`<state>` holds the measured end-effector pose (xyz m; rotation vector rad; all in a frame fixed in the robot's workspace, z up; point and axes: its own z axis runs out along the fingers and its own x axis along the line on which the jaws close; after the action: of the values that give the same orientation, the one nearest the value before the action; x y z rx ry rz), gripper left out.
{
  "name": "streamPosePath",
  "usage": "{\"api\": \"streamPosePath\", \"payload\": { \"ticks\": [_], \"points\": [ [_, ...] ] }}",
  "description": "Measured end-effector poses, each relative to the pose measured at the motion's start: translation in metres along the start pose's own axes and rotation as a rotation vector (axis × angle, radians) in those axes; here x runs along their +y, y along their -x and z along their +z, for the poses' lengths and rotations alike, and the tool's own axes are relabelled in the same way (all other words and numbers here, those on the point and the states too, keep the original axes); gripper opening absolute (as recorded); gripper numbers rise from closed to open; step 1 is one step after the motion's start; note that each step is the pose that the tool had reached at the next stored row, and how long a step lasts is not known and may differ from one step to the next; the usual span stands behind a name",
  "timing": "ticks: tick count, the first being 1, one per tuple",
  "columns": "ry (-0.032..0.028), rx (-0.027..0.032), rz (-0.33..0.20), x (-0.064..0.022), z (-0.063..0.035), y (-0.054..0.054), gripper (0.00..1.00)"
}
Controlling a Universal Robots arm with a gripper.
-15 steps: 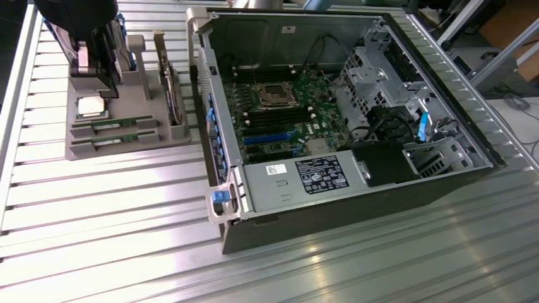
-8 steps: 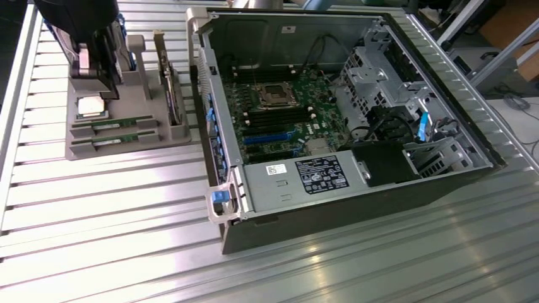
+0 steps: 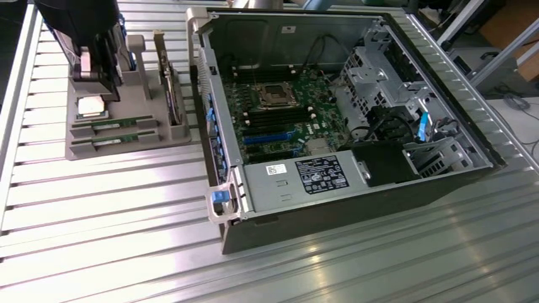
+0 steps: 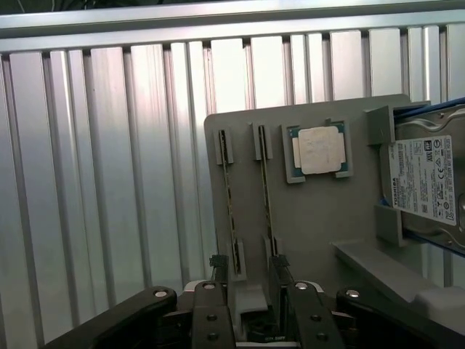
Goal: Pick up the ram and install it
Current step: 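Pick up the ram and move it above insertion slot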
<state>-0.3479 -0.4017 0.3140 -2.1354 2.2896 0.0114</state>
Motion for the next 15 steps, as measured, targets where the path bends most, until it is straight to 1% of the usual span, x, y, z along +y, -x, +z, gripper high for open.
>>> {"api": "streamPosePath", "payload": {
  "ticks": [15],
  "points": [
    [0.0000,0.0000,0.000,0.0000,0.0092,-0.0001,0.36]
  ]
}}
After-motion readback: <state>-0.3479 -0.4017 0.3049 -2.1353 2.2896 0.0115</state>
